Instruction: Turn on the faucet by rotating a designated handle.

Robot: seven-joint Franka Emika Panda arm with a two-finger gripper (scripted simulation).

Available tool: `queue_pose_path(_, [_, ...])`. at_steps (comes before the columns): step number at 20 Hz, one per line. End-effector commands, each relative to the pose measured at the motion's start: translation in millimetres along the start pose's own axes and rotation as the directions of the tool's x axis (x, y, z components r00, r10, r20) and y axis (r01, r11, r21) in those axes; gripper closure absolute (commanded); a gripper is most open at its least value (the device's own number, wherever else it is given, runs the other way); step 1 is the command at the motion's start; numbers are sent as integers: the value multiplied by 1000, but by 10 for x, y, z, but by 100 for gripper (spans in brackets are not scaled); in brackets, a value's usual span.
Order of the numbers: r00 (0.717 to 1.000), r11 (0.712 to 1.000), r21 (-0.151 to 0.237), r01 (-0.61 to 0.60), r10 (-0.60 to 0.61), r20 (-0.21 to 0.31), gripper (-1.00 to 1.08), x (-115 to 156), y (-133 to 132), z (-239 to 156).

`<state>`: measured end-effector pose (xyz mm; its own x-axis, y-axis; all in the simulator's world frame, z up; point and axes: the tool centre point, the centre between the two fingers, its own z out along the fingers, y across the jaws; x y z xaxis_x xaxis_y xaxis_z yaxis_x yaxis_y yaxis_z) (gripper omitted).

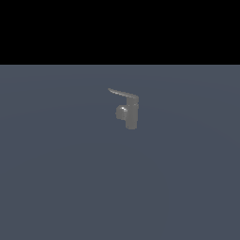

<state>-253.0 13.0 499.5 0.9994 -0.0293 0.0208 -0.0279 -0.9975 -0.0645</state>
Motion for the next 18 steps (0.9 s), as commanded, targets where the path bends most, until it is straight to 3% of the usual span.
queue_pose_path(1, [1000,1000,3,-8,8,1,108,25,-3,0])
queue_pose_path(11, [993,992,44,-119,118,15,108,360,-17,4])
queue_pose_path(18, [962,958,84,-273,271,44,108,825,-23,68])
